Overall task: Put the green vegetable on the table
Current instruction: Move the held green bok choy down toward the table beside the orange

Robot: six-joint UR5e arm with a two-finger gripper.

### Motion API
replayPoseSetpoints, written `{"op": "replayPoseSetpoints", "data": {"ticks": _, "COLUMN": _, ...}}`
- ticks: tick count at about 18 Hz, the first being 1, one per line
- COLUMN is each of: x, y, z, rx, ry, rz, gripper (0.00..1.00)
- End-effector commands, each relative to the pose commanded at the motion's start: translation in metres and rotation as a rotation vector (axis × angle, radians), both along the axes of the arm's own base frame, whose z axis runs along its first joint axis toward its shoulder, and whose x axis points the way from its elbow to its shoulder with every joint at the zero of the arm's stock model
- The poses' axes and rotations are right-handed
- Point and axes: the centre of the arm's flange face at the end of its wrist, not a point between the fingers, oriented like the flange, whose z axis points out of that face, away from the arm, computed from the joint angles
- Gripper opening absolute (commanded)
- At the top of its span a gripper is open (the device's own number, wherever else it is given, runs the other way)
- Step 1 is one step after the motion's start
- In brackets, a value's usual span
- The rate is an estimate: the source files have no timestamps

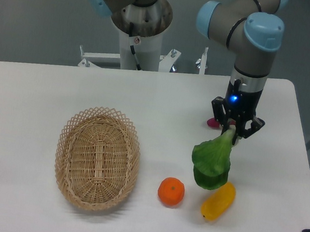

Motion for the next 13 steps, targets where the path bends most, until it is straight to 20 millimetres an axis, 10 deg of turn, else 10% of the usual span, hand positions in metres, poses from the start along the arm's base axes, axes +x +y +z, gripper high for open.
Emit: {"op": "replayPoseSetpoints", "data": {"ticks": 13, "x": 0.016, "y": -0.007, "z": -0.033, "rx": -0.04, "ry": -0.031, "rz": -0.074, "gripper": 0.37}}
